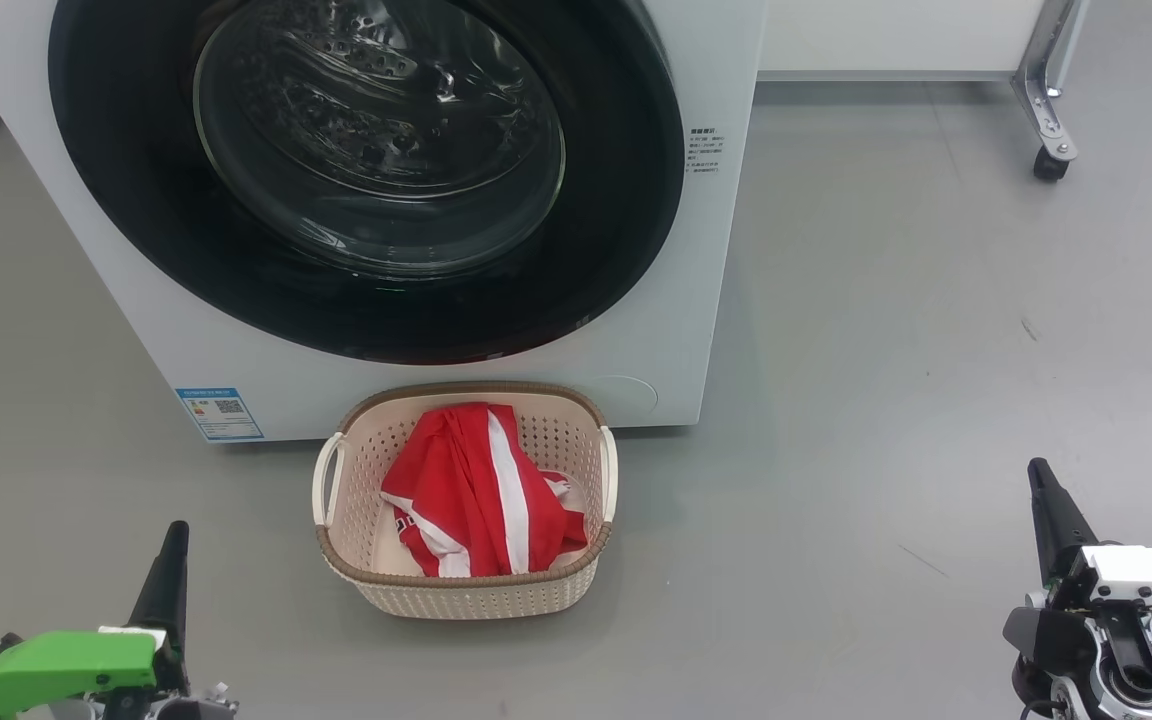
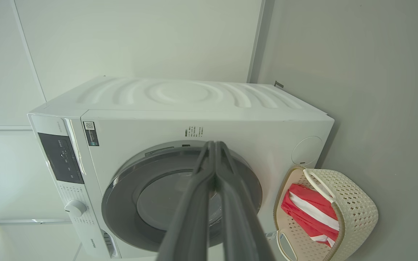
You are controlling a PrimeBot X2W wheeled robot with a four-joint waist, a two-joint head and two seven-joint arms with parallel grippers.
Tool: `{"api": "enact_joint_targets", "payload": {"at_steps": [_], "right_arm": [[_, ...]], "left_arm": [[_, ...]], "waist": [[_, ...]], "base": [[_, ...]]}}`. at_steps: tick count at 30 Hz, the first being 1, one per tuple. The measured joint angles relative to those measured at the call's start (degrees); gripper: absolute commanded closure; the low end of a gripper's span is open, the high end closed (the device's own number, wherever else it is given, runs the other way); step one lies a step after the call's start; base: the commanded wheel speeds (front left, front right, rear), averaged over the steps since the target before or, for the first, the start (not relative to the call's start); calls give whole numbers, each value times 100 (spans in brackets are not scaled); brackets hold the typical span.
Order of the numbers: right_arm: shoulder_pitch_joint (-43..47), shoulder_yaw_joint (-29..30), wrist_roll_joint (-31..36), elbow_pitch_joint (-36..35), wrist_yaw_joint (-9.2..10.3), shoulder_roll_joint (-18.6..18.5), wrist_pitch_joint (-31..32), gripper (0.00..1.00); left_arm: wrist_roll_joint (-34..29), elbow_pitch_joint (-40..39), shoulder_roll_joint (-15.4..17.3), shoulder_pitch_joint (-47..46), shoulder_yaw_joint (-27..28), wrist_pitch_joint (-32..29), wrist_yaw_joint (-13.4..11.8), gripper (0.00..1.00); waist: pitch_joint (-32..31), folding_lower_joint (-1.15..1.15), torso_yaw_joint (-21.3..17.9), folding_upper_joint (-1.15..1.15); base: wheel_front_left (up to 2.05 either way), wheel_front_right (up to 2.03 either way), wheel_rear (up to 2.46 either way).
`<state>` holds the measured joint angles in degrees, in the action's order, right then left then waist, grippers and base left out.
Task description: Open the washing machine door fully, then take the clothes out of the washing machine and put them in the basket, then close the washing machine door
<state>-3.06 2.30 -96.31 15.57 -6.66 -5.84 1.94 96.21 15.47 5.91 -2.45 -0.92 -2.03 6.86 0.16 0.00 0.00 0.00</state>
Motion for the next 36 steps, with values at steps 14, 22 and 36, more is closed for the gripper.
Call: {"api": "enact_joint_targets", "payload": {"at_steps": [14, 22, 36], "right_arm": [[-2, 11, 0, 20, -29, 4, 4, 100], [-3, 14, 0, 24, -29, 8, 4, 100], [-4, 24, 1, 29, -30, 25, 11, 100]], "left_arm": [[0, 18, -3, -4, 13, -1, 1, 100], [0, 25, -4, -7, 19, -1, 1, 100], [0, 36, -14, -10, 25, -18, 1, 100]], "waist": [[-1, 0, 0, 0], [-1, 0, 0, 0], [-1, 0, 0, 0]], "base": [[0, 0, 0], [0, 0, 0], [0, 0, 0]]}}
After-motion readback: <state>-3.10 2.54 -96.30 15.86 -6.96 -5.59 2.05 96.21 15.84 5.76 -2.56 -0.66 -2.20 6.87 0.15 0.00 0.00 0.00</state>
